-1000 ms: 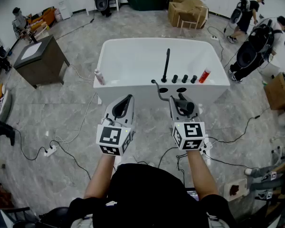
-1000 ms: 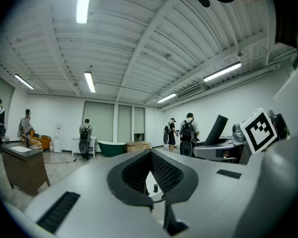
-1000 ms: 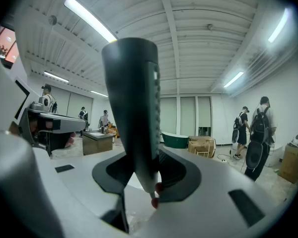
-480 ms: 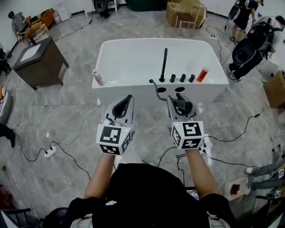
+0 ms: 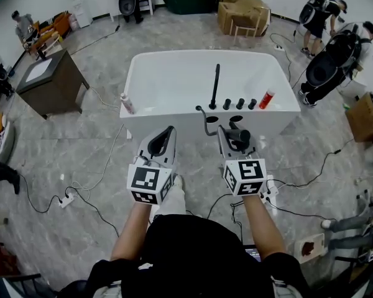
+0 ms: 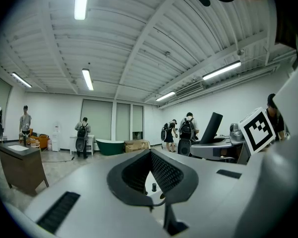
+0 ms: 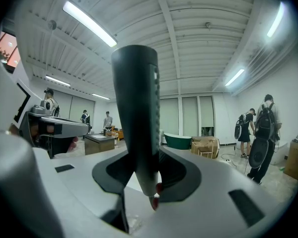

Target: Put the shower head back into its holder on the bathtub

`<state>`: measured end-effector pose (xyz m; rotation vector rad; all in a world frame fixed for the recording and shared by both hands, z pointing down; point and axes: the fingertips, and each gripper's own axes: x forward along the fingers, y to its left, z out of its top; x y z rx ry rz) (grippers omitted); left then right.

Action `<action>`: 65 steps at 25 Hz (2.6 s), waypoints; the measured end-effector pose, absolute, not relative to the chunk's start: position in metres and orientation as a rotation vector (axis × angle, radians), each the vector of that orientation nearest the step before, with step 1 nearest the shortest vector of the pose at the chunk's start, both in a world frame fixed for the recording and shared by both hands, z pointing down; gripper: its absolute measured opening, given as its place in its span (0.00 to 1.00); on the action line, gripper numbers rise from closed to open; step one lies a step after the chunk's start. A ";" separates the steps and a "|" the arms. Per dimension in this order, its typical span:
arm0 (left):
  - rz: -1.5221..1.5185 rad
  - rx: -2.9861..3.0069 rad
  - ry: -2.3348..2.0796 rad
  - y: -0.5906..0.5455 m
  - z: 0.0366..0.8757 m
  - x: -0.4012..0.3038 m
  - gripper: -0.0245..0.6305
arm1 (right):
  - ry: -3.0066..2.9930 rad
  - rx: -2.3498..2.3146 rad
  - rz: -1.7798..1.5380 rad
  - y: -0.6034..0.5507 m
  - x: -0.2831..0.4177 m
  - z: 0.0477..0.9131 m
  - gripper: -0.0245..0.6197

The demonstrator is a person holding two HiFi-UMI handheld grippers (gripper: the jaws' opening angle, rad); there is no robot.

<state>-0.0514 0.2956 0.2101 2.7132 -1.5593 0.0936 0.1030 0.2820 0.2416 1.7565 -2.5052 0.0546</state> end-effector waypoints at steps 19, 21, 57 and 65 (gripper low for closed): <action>0.124 2.714 -1.511 0.136 0.209 -0.077 0.05 | -2.512 1.762 0.075 0.123 0.070 0.229 0.25; 0.122 2.714 -1.493 0.118 0.207 -0.081 0.05 | -2.506 1.765 0.077 0.105 0.064 0.226 0.25; 0.189 2.716 -1.252 -0.088 0.264 -0.111 0.05 | -2.353 1.781 0.203 -0.091 0.021 0.284 0.25; 0.231 2.651 -1.263 -0.130 0.295 -0.079 0.05 | -2.352 1.734 0.264 -0.134 0.051 0.312 0.25</action>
